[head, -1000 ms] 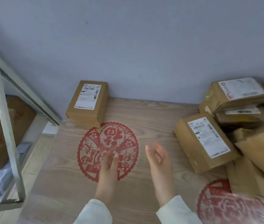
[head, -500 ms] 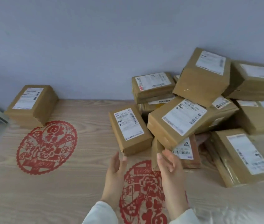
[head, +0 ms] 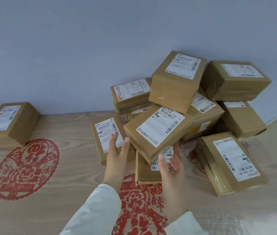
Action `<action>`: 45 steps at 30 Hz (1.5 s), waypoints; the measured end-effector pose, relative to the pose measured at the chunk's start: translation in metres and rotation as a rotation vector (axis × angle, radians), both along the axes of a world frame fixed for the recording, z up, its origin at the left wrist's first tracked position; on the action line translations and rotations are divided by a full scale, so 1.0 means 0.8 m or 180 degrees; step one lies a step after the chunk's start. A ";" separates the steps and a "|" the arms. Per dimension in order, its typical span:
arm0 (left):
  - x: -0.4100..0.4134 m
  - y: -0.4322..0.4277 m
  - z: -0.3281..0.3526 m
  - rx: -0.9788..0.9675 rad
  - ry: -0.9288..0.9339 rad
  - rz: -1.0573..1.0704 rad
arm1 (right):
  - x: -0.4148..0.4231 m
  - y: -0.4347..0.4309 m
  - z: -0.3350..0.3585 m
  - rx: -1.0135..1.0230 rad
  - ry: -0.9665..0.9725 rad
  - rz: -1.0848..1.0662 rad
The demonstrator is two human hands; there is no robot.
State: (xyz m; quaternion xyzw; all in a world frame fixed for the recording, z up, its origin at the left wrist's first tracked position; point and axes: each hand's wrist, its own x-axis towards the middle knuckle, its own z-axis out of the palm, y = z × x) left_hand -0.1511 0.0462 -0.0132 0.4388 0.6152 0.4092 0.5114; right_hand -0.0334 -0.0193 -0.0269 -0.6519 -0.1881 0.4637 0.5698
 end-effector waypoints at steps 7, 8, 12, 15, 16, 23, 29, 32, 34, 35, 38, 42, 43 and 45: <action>0.030 0.055 0.055 0.0437 -0.0045 -0.0023 | 0.061 0.045 0.039 0.0361 -0.0463 -0.0497; 0.036 0.067 0.062 0.0543 0.0022 -0.0094 | 0.068 0.056 0.046 0.0448 -0.0541 -0.0479; 0.067 0.113 0.087 0.0726 0.0260 -0.0595 | 0.091 0.107 0.069 0.0610 -0.0577 -0.0407; 0.087 0.133 0.097 0.0712 0.0225 -0.0867 | 0.103 0.135 0.073 0.0597 -0.0669 -0.0306; 0.092 0.137 0.099 0.0705 0.0175 -0.0913 | 0.105 0.140 0.075 0.0604 -0.0697 -0.0280; 0.099 0.126 0.107 0.0804 0.0052 -0.0924 | 0.104 0.135 0.082 0.0863 -0.0526 -0.0098; 0.082 0.075 0.117 0.0909 -0.0235 -0.0859 | 0.098 0.091 0.111 0.1129 -0.0154 -0.0234; 0.064 0.036 0.113 0.0920 -0.0522 -0.0730 | 0.088 0.059 0.118 0.1226 -0.0034 -0.0168; 0.050 0.009 0.108 0.0883 -0.0649 -0.0697 | 0.078 0.035 0.120 0.1247 0.0076 -0.0133; 0.041 -0.006 0.105 0.0832 -0.0702 -0.0663 | 0.071 0.021 0.120 0.1239 0.0116 -0.0123; 0.016 -0.047 0.093 0.0677 -0.0815 -0.0567 | 0.050 -0.022 0.112 0.1109 0.0148 -0.0128; -0.015 -0.105 0.078 0.0452 -0.0917 -0.0571 | 0.015 -0.080 0.095 0.0916 0.0041 -0.0260; -0.020 -0.118 0.074 0.0437 -0.0898 -0.0595 | 0.009 -0.092 0.091 0.0890 0.0007 -0.0274; -0.038 -0.146 0.067 0.0341 -0.0969 -0.0568 | -0.011 -0.119 0.085 0.0866 0.0036 -0.0212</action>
